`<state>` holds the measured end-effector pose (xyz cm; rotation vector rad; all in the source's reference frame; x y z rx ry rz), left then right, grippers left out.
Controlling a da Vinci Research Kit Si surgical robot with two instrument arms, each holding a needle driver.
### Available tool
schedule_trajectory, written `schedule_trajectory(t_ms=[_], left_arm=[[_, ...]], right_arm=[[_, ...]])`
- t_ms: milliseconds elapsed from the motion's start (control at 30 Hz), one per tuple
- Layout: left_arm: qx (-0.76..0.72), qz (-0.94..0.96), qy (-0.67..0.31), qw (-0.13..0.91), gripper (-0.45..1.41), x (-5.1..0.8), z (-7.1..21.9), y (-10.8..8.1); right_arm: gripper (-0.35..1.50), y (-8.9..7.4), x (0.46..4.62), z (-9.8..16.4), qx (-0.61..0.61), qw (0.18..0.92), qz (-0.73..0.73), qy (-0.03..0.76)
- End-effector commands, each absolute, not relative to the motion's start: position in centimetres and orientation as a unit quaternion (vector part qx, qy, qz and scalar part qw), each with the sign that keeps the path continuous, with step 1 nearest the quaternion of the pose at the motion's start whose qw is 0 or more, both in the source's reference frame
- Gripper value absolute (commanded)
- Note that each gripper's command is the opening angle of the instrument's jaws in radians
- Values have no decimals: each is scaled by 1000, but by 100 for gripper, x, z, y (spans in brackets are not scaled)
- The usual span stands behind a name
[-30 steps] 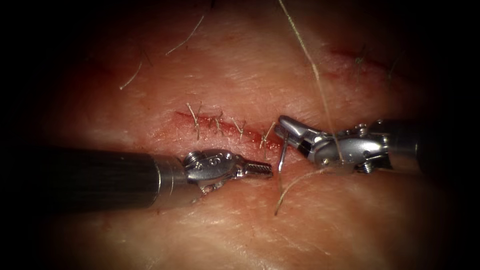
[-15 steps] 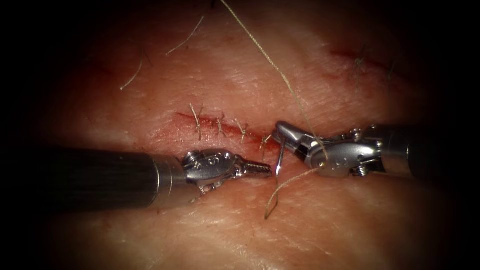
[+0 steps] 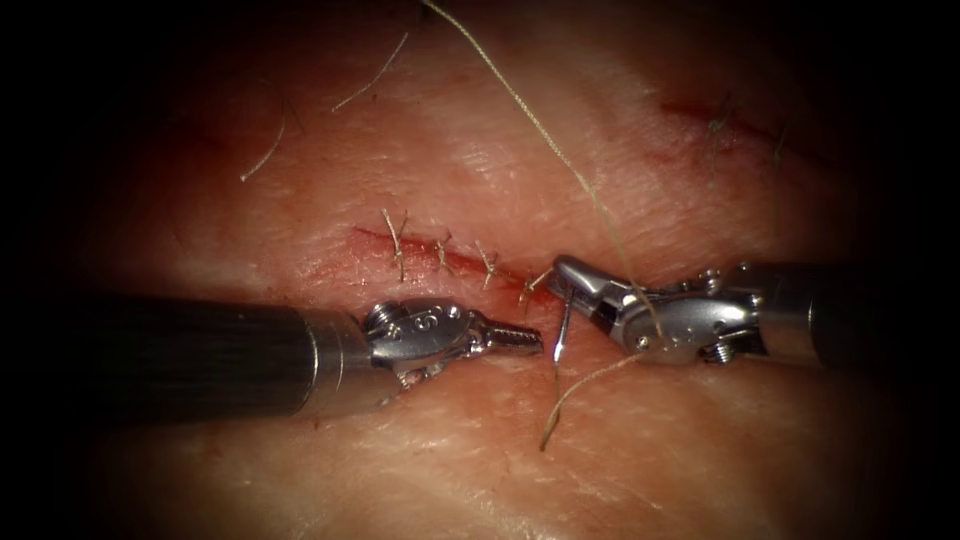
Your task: Wound Closure
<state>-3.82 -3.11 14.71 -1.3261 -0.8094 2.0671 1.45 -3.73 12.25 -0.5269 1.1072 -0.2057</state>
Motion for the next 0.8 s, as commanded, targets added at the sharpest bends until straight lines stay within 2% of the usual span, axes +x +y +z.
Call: schedule_trajectory(t_ms=[33,800], left_arm=[[-493,769,-301,275,-3,-387,1477,-316],[-488,769,-302,280,-3,-386,1478,-315]], right_arm=[[-35,-377,151,1232,-244,814,-94,518],[-35,-383,151,1248,-215,821,-80,523]])
